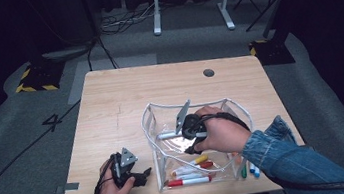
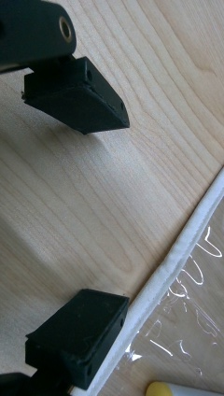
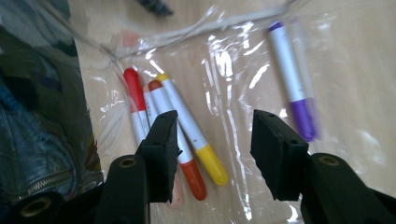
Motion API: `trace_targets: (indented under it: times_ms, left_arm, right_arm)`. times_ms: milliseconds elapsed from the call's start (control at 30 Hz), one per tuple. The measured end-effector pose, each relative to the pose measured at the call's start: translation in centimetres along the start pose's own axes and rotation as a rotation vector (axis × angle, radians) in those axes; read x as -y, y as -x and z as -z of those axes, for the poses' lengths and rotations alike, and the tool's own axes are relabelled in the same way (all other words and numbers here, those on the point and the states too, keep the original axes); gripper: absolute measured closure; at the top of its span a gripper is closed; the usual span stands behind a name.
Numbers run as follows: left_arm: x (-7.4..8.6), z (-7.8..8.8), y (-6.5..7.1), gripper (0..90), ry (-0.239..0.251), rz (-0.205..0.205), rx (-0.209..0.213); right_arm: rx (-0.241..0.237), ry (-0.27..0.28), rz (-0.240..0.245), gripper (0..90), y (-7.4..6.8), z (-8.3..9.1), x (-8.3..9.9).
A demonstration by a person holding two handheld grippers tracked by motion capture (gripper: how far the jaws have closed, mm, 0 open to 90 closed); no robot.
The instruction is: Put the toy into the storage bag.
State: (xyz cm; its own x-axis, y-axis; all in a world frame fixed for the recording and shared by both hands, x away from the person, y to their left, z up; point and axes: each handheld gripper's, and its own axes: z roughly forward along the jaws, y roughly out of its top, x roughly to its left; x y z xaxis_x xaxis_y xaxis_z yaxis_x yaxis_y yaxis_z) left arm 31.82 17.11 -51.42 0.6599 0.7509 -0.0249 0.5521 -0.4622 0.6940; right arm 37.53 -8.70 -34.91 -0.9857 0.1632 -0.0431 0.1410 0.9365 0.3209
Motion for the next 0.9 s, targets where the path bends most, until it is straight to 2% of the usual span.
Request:
trace_targets:
  times_ms: [133,233,367,500,700,800,900]
  left_arm:
    - [0.0,0.0,0.0,14.1,0.0,0.001,0.001]
    - [0.0,0.0,0.0,14.0,-0.001,-0.001,-0.001]
    - [0.0,0.0,0.0,14.1,0.003,0.001,-0.001]
    - [0.0,0.0,0.0,14.1,0.003,0.001,-0.001]
    - [0.0,0.0,0.0,14.1,0.004,0.001,-0.002]
    - [0.0,0.0,0.0,14.1,0.001,-0.001,-0.001]
    - [0.0,0.0,0.0,14.1,0.001,-0.002,-0.001]
  right_arm:
    - [0.051,0.072,-0.073,53.0,0.6,3.5,1.1]
    - [0.097,0.119,-0.138,52.6,1.3,6.0,2.7]
    - [0.156,0.165,-0.24,53.7,2.2,8.9,5.8]
    - [0.2,0.187,-0.335,55.5,3.0,10.9,9.5]
    - [0.255,0.219,-0.517,55.8,4.0,11.8,15.3]
    - [0.288,0.188,-0.614,55.9,4.5,10.9,18.6]
    - [0.287,0.172,-0.703,54.4,5.0,9.2,21.6]
